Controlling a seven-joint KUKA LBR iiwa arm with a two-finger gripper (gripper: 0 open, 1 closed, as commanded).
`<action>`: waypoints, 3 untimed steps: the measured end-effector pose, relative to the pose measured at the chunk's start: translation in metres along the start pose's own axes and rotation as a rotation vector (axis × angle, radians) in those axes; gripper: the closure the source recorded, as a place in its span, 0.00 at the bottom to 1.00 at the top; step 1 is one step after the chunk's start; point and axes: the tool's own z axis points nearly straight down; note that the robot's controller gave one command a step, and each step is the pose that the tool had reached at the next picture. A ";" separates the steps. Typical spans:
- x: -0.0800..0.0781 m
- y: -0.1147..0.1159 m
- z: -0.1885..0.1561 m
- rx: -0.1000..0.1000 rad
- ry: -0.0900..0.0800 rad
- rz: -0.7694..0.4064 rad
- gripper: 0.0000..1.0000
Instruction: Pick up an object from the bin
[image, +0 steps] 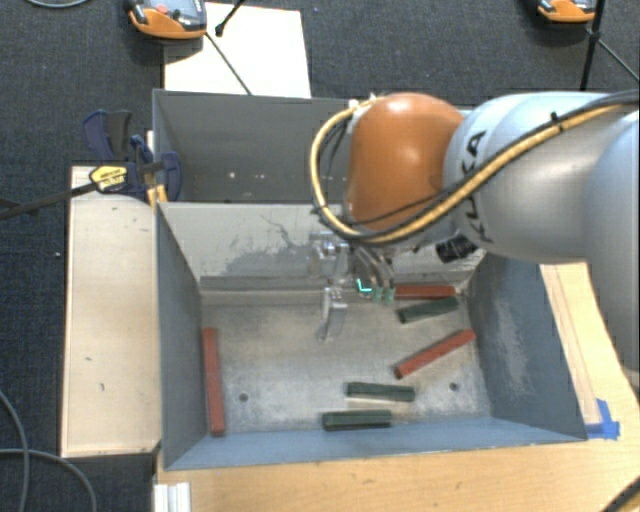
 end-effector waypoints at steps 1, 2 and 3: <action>-0.002 -0.001 -0.005 -0.001 -0.008 0.003 0.00; 0.023 -0.019 0.044 -0.002 -0.013 -0.055 0.00; 0.035 -0.048 0.078 -0.001 -0.005 -0.003 0.00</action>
Offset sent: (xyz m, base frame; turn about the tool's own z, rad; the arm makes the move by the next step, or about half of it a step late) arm -0.0574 -0.0456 -0.1105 -0.1277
